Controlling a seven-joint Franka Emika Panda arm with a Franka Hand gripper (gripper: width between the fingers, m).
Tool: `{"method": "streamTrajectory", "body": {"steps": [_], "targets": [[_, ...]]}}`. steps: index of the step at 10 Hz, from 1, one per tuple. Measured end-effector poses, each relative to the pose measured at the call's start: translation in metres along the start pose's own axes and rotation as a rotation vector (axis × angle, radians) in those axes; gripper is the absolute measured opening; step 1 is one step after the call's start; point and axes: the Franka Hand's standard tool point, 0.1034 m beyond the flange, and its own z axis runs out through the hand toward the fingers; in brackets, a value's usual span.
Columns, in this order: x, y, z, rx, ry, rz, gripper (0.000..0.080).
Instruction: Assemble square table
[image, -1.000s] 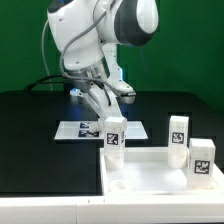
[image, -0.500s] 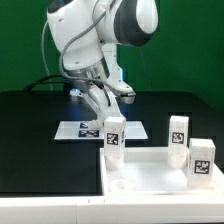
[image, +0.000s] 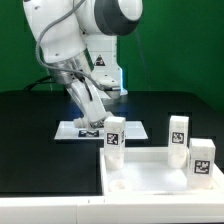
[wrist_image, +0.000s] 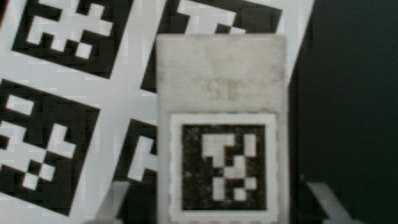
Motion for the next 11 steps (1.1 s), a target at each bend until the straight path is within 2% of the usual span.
{"method": "streamTrajectory", "body": {"steps": [2,3,4,5,6,7,10,11], "targets": [[0.000,0.001,0.001,-0.002,-0.001,0.031,0.0284],[0.006,-0.002,-0.001,0.003,0.004,0.137,0.0284],[0.020,-0.013,-0.009,0.022,0.019,0.289,0.0284],[0.027,-0.025,-0.020,0.031,0.035,0.405,0.0284],[0.033,-0.033,-0.025,0.051,0.038,0.451,0.0284],[0.035,-0.036,-0.026,0.058,0.036,0.478,0.0284],[0.032,-0.035,-0.023,0.060,0.025,0.673,0.0284],[0.038,-0.035,-0.023,0.050,0.022,0.761,0.0284]]}}
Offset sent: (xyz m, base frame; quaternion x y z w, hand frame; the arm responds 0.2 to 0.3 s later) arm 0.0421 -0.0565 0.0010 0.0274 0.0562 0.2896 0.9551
